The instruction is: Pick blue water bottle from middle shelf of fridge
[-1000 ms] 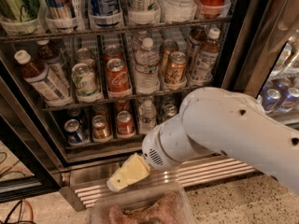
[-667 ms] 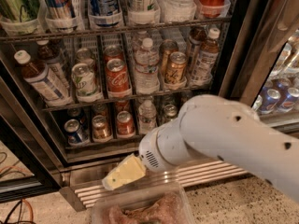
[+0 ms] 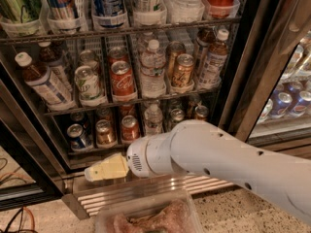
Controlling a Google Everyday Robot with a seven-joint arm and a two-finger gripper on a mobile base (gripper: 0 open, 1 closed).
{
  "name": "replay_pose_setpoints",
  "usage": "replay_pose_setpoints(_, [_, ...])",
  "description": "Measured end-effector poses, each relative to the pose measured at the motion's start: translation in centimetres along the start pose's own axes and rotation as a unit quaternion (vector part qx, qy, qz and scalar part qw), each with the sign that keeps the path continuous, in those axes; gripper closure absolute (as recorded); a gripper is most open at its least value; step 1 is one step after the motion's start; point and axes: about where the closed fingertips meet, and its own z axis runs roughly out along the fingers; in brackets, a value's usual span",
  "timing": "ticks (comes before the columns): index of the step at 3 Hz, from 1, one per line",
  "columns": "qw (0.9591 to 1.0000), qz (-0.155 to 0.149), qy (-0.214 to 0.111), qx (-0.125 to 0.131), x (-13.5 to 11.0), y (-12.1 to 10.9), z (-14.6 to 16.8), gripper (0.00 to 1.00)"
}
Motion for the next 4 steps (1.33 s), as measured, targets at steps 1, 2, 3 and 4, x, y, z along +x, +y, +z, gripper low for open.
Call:
replay_pose_setpoints(1, [1.0000,0.000,0.000,0.000,0.0,0.0,0.0,0.00])
replay_pose_setpoints(2, [0.9998,0.004,-0.002,0.019,0.0,0.1,0.9,0.00])
replay_pose_setpoints(3, [0.9959,-0.032,-0.013,0.083,0.4,-1.7,0.3,0.00])
replay_pose_setpoints(4, [0.9928,-0.062,0.002,0.102,-0.1,-1.6,1.1,0.00])
